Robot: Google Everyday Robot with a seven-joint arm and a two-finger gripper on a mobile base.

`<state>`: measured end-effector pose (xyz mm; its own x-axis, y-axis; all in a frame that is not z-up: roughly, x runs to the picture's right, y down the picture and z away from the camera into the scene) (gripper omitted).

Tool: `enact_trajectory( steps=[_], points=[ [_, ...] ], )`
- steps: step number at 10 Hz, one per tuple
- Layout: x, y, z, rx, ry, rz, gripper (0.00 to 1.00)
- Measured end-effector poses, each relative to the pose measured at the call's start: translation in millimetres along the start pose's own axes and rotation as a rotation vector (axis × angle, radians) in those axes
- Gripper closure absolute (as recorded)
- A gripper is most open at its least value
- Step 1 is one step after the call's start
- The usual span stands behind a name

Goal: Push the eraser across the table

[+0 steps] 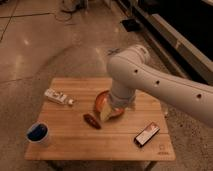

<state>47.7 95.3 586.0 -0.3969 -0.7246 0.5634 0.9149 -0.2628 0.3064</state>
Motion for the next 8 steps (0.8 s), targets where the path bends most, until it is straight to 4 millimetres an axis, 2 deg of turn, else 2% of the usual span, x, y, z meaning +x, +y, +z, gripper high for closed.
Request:
enact_trajectory(
  steps=[1,4,5,8],
  points=[
    [0,4,2,-0.012,-0.001,0.001,0.20],
    [-6,49,23,-0.083,0.001,0.026,0.23],
    [-10,66,34,-0.098,0.002,0.041,0.33],
    [-23,99,61,-0.110,-0.014,0.072,0.61]
  ],
)
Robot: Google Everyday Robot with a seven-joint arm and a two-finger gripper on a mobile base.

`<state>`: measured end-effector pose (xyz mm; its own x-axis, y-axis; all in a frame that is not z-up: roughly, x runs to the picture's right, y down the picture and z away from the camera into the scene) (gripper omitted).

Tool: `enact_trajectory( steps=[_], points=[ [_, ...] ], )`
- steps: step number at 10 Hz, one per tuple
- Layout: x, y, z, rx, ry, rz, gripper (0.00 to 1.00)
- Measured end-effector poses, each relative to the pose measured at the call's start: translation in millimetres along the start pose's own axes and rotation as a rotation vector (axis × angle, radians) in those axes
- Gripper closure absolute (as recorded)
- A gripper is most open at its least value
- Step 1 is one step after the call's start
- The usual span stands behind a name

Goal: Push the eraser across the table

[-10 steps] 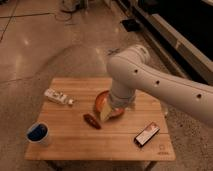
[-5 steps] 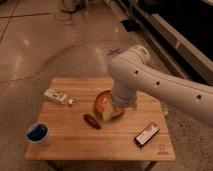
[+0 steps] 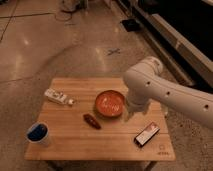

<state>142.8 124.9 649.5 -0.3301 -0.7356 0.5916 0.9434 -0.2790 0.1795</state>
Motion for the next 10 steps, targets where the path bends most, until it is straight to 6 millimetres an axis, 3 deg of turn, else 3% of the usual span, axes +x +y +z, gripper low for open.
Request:
enact_trajectory(
  steps=[3,4,10],
  points=[
    [-19,28,42,0.009,-0.037,0.035,0.93],
    [-24,34,52,0.014,-0.046,0.043,0.98],
    [-65,65,121,0.056,-0.132,0.074,1.00]
  ],
)
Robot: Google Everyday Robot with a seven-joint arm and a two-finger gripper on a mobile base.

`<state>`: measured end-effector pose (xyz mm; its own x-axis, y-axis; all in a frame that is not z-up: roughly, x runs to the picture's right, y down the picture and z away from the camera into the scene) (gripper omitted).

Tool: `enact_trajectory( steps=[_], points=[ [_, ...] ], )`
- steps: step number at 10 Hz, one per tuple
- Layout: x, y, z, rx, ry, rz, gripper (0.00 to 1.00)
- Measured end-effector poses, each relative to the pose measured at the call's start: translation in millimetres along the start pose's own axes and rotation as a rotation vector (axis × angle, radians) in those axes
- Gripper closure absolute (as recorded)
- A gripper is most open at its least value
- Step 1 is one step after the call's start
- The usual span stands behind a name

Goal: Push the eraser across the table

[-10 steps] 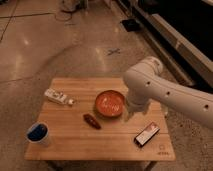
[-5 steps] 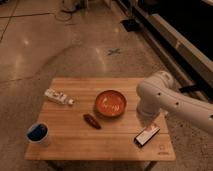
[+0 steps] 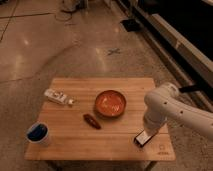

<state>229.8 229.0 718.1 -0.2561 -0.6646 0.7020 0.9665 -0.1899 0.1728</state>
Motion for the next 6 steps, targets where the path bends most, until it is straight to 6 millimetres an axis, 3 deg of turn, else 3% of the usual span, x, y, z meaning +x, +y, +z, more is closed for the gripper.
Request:
enact_trajectory(
  steps=[6],
  points=[
    [-20,14,46,0.045,-0.041,0.052,1.00]
  ],
)
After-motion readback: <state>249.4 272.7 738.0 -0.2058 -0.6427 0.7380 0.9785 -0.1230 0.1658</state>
